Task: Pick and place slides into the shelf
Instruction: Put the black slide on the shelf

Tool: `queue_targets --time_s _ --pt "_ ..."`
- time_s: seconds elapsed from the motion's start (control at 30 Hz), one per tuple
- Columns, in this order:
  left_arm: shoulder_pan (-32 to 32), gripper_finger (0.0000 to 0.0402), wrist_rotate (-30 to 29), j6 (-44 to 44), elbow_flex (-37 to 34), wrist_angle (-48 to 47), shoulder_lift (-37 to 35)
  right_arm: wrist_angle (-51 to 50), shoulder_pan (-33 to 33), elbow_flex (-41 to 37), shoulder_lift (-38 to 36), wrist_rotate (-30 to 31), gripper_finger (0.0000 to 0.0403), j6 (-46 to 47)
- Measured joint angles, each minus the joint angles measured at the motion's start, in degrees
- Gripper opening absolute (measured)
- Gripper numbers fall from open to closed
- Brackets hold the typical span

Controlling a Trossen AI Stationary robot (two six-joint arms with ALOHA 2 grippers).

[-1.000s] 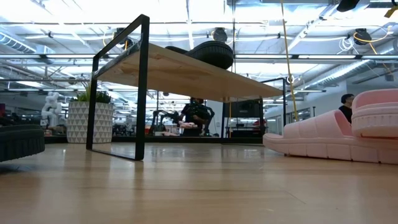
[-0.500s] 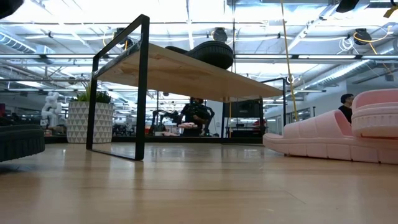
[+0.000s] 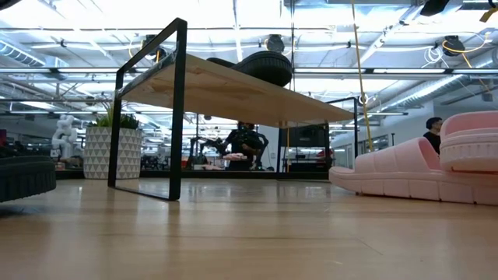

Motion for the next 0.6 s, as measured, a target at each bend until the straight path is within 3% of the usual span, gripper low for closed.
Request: queue_targets --time_s 0.23,0.6 --pt "0.41 0.0118 -2.04 0.93 0.00 2.17 0.00 -0.28 0.01 0.00 0.01 -0.03 0.0000 0.00" --pt "2.54 0.0118 3.37 -6.66 1.73 -6.75 0.37 -0.44 -0.01 0.00 0.01 -0.05 0.0000 -1.00"
